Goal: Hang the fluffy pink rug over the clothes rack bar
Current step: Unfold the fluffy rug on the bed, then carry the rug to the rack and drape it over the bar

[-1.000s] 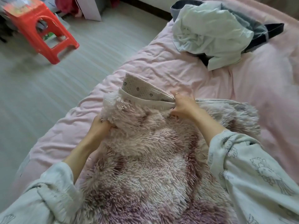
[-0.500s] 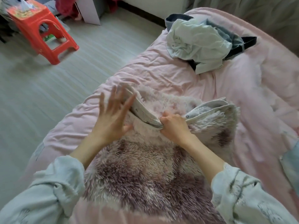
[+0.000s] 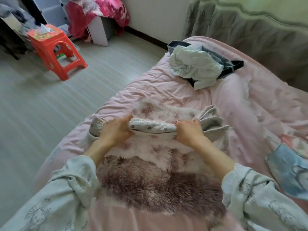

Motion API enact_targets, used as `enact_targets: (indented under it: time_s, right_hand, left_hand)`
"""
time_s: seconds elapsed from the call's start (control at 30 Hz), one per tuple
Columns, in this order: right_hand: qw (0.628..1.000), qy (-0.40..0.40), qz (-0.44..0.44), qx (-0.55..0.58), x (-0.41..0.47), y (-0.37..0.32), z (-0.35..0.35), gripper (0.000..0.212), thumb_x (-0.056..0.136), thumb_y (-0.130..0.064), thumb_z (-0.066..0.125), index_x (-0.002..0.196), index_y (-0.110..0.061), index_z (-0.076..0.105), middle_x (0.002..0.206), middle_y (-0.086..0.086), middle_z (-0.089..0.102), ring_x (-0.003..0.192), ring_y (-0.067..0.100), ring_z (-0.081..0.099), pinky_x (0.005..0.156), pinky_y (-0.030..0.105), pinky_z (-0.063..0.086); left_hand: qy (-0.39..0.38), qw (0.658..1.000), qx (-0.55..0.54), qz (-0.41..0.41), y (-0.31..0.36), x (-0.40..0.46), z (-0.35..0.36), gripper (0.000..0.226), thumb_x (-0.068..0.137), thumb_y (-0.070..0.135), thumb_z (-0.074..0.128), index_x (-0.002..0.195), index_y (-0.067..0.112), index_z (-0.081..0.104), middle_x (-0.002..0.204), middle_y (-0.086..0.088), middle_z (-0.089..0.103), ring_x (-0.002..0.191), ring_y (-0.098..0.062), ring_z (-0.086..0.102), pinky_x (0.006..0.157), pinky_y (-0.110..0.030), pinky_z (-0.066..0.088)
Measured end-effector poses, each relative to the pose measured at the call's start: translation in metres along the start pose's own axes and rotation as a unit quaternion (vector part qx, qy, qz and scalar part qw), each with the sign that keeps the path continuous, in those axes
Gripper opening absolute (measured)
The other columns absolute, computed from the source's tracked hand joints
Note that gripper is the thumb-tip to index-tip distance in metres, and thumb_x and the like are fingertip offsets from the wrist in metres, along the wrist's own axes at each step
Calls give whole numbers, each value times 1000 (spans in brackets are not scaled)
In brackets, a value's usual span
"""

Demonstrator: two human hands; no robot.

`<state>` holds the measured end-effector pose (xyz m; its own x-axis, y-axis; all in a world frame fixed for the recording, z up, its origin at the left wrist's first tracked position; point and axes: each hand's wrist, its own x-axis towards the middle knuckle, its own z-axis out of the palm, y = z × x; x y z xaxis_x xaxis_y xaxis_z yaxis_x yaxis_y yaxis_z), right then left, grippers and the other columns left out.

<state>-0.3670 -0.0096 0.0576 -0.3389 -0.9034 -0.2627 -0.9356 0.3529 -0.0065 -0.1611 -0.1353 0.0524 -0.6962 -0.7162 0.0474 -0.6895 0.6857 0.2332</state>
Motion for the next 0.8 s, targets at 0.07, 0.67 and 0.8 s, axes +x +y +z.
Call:
enact_targets:
  time_s: [0.07,0.67,0.8]
  right_hand:
    - [999,24,23,10,-1,-9,-19,24,84,-18,51,107,-15,58,109,7,67,104,28,61,93,39,38]
    - [900,277,-263,210,-45,-368,-172,45,79,-1,51,121,-15,56,117,8,58,109,29,52,92,38,38]
    - [885,253,-331,210,-82,-447,-177,40,80,-6,52,119,-13,57,117,8,57,110,30,53,91,40,40]
  left_hand:
    - [25,998,0,-56,-18,-10,-28,26,79,26,60,101,16,52,93,-19,68,87,-38,64,66,-38,41]
    - [270,866,-65,-416,-189,-288,-221,38,81,44,63,105,17,54,97,-17,69,86,-37,63,60,-32,38]
    - [311,831,-55,-458,-228,-362,-252,29,81,42,61,95,18,52,90,-15,70,71,-29,59,53,-31,40]
